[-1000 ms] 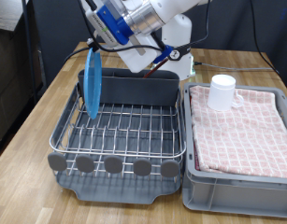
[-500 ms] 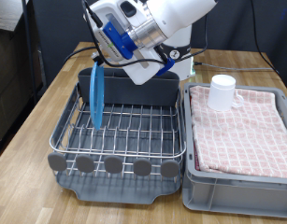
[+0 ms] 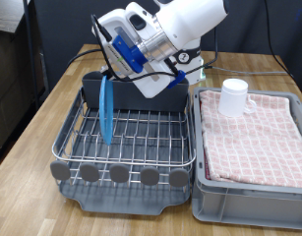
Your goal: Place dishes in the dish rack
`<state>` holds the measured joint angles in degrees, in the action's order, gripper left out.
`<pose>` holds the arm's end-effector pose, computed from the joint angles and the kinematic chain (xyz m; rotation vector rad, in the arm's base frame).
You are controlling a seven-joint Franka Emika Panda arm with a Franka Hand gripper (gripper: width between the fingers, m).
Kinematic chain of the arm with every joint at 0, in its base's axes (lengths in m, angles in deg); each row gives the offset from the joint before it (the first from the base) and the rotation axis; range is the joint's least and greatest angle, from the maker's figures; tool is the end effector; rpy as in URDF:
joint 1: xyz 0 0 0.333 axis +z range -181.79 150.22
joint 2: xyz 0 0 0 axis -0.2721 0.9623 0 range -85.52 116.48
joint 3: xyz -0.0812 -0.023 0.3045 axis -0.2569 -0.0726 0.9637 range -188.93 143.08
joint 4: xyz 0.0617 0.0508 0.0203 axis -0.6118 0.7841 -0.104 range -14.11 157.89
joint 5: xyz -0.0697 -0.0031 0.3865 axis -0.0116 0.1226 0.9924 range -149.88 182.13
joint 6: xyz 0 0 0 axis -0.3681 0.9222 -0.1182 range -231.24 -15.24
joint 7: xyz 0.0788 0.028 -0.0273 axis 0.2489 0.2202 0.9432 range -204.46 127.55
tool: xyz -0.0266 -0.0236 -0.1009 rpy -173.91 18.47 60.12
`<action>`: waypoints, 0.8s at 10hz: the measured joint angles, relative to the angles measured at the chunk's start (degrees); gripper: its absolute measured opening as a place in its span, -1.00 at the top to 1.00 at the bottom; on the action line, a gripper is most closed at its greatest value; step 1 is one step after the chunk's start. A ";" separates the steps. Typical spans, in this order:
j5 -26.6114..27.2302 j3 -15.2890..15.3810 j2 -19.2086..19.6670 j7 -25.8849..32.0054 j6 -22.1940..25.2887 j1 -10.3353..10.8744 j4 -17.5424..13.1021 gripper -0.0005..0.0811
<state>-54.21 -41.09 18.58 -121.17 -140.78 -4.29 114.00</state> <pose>0.5054 -0.0952 0.3282 2.1103 -0.7786 0.5444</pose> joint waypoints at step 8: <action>-0.66 -0.10 1.28 -2.56 -2.22 0.00 1.25 0.95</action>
<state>-54.87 -41.19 19.86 -123.73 -143.00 -4.29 115.25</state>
